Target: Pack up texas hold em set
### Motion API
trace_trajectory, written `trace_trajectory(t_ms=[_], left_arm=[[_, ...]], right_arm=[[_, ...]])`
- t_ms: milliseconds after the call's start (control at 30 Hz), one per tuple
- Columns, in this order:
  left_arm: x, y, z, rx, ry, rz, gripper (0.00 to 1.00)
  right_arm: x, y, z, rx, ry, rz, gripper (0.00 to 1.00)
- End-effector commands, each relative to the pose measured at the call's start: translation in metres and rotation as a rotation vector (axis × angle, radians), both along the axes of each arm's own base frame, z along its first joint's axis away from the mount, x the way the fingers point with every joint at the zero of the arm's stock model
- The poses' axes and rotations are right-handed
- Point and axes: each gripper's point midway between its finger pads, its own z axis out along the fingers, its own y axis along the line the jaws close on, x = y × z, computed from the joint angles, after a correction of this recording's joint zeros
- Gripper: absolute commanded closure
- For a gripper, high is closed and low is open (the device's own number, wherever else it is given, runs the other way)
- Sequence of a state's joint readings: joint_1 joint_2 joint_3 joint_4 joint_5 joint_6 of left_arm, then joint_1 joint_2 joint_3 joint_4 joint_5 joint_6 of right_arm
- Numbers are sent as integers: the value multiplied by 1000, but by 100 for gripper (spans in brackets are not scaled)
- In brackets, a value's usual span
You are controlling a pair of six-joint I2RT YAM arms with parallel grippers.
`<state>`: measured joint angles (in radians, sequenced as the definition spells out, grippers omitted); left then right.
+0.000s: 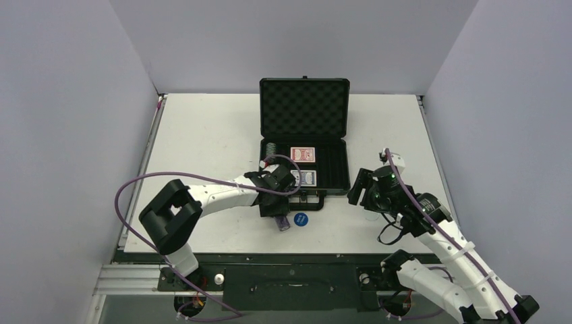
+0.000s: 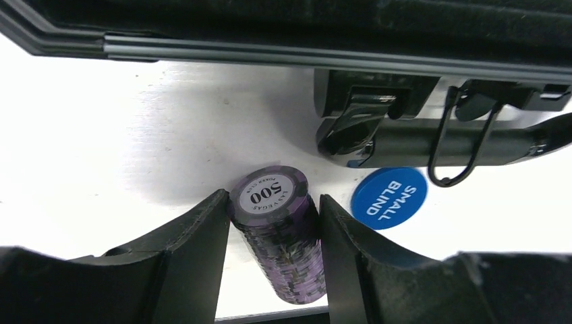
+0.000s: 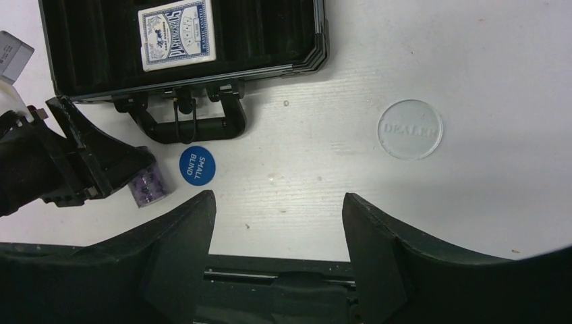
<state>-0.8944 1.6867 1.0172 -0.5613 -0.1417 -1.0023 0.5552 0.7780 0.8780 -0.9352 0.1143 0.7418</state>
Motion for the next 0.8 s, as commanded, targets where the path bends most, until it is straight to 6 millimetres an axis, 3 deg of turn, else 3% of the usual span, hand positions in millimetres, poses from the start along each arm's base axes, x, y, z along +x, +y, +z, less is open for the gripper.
trace_trajectory(t_ms=[0, 200, 333, 433, 567, 767], left_arm=[[-1, 28, 6, 157, -31, -67, 70], [10, 35, 11, 224, -115, -213, 61], [8, 34, 10, 210, -138, -314, 57], [6, 33, 11, 201, -142, -353, 45], [0, 43, 15, 243, -104, -317, 28], [-11, 55, 26, 263, -37, -182, 24]], right_arm=[[16, 6, 9, -5, -53, 31, 35], [19, 9, 18, -2, -64, 47, 35], [14, 7, 13, 9, -60, 46, 35], [12, 2, 16, -1, -71, 31, 35], [11, -2, 19, -8, -83, 20, 35], [10, 2, 14, 11, -72, 24, 35]])
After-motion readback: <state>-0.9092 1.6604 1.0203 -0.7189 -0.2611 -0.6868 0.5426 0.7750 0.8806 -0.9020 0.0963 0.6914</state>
